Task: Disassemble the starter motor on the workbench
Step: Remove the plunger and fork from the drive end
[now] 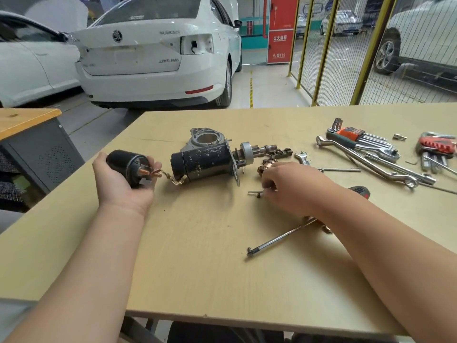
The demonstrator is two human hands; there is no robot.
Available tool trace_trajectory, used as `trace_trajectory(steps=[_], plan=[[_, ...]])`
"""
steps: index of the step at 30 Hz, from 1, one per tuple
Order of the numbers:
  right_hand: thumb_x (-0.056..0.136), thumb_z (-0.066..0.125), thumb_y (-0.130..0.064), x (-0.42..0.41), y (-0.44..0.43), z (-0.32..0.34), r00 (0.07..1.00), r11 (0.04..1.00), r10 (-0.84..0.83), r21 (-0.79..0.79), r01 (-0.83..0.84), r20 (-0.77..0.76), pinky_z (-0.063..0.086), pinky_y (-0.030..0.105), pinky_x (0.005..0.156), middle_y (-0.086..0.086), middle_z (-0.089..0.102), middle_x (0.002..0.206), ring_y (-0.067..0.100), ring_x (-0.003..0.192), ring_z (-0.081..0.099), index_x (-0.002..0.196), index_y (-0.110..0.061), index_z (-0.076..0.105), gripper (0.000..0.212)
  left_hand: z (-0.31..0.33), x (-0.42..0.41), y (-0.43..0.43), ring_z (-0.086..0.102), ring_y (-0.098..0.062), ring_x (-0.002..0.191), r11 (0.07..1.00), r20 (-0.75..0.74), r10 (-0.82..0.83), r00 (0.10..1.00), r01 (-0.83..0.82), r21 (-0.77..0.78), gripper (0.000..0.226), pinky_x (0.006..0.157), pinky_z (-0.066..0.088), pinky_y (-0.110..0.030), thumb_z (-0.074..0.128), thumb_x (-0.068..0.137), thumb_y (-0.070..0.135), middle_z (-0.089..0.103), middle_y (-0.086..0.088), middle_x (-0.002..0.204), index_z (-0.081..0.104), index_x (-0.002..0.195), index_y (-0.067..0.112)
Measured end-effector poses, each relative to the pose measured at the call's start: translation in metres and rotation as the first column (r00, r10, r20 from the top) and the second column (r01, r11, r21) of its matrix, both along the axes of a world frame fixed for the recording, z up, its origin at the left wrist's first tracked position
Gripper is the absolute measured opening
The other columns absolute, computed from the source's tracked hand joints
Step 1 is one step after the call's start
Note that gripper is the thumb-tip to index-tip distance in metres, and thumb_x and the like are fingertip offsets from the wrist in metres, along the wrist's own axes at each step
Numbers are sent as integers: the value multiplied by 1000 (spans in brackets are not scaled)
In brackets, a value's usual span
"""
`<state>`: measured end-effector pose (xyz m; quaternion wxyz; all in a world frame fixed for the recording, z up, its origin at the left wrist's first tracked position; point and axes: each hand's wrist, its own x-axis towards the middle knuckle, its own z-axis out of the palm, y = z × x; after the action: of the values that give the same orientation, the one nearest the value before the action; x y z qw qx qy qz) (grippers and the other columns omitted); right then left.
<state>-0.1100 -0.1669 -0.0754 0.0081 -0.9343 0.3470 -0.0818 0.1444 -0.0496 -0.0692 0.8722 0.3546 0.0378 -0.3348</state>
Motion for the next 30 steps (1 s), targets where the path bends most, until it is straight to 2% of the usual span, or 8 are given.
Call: trace_trajectory(steps=[5,11,15,18,20,24,28,30], plan=[[90,48,-33,7,12,9,994,997,63,-51,-59,86,49,32,69,-7,58,100,19,90,56,94,-26,58,12,2,7,-3,66,-32,93,999,-23,28,999,-29,-40,47,74,59,-42,47,93,57,60,-16,116,53,108,13],[89,49,-29,63,36,45,893,970,239,-143,-198,381,48,33,68,-6,55,93,22,84,56,95,-22,60,15,3,-1,-8,71,-32,71,991,17,-116,993,117,-61,51,64,60,-38,56,90,53,60,-17,108,52,112,7],[89,54,-33,120,39,47,932,961,273,-100,-256,237,51,40,78,1,49,124,26,102,58,126,-19,49,40,-2,-1,-9,68,-28,66,964,48,-253,966,257,-75,57,64,60,-36,49,94,54,62,-18,95,53,116,1],[87,58,-31,149,40,37,944,954,301,-50,-297,132,50,40,81,4,51,116,28,102,57,122,-14,52,39,-8,1,-10,71,-29,83,951,41,-307,951,308,-3,64,76,58,-44,44,91,62,72,-17,99,60,114,5],[88,55,-26,156,40,32,942,958,287,-56,-282,172,50,38,78,5,52,112,28,98,58,116,-14,56,31,-9,5,-11,68,-26,90,953,55,-296,954,291,84,64,78,53,-36,41,89,68,73,-12,101,63,111,12],[91,48,-21,157,37,31,937,948,313,7,-318,154,52,38,78,6,51,113,28,92,60,107,-12,65,25,-8,11,-12,51,-19,70,973,156,-181,971,154,173,40,59,31,-28,45,88,59,59,-3,81,57,91,21],[91,49,-18,147,32,45,926,921,360,116,-372,114,51,39,84,9,56,113,29,95,60,104,-9,68,25,-3,14,-5,54,-15,45,987,225,-12,974,-24,157,23,52,36,-22,57,82,42,56,2,56,52,76,20],[90,50,-19,138,29,55,924,921,336,141,-363,181,48,31,88,5,58,117,24,101,58,109,-14,67,26,-3,19,-1,53,-13,37,951,312,-15,950,-83,299,24,44,35,-19,59,80,41,57,3,49,53,77,19]])
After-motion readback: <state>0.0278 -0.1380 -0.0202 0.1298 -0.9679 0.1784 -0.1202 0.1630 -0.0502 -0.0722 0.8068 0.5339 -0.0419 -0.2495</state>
